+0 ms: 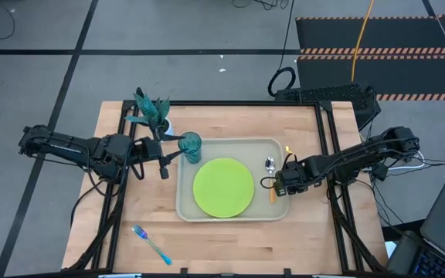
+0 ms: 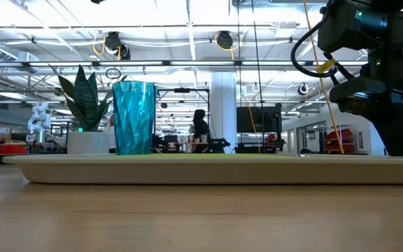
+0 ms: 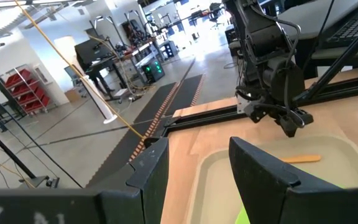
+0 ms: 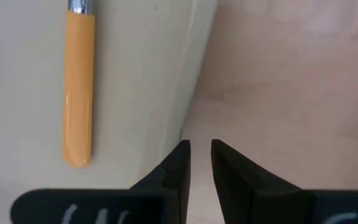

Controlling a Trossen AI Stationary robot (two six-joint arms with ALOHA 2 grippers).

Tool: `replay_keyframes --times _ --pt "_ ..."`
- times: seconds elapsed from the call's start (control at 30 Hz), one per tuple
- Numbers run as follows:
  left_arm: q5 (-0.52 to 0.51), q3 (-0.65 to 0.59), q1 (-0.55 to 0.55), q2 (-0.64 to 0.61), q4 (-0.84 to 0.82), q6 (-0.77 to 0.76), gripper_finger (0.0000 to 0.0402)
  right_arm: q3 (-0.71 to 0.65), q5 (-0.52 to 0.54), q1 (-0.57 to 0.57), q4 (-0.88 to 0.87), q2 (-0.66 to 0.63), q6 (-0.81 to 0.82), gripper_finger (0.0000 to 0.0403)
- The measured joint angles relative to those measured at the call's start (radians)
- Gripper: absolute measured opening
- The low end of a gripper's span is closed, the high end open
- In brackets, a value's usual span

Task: Pick and place plate/cup/fork/spoon on tray
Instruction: Adjust the white food tray, then put the fork to the right side of the green plate on the white food tray

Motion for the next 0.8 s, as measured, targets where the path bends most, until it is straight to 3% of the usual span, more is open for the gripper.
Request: replay_keyframes --times 0.57,0.7,0.8 --pt "0.0 0.0 0.0 0.0 0.0 0.0 0.0172 0.0 0.012 0.001 -0.107 -0.029 -0.076 0.0057" --pt "0.0 0.0 0.0 0.0 0.001 0.0 0.0172 0.0 0.097 0.001 -0.171 -0.099 -0.08 0.0057" --pt "0.0 0.0 0.0 0.0 0.021 -0.002 0.0172 0.0 0.268 0.001 -0.185 -0.168 -0.101 0.0057"
